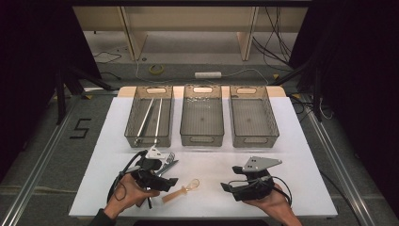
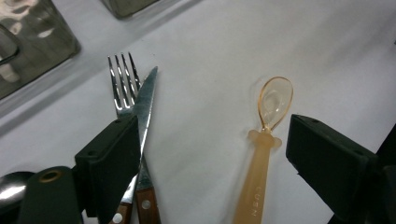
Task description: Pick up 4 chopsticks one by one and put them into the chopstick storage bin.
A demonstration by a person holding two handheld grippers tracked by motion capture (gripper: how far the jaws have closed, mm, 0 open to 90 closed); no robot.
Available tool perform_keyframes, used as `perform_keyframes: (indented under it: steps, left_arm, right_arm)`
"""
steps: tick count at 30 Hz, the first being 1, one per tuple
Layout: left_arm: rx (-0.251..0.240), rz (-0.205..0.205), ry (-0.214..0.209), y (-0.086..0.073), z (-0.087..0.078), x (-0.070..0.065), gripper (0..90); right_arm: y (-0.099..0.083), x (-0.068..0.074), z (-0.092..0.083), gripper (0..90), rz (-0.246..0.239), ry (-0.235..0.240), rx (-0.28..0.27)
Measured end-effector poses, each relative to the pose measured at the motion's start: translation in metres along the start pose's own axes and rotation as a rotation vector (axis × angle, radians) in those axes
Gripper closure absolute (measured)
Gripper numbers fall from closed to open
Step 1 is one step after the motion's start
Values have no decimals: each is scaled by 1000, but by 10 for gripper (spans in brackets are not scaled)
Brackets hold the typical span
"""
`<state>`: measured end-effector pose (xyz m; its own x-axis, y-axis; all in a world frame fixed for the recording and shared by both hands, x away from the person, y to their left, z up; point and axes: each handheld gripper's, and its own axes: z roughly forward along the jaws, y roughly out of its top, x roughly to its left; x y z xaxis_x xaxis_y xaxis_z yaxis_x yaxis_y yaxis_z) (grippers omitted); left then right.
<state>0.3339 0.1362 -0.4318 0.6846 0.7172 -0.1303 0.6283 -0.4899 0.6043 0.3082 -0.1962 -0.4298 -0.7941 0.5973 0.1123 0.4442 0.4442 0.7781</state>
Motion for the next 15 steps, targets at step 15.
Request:
perform_keyframes:
  steps: [15]
  left_arm:
    - [113,116,-13,-2,16,-19,173]
  right_arm:
    - [0,-7,-5,268,33,-4,-47]
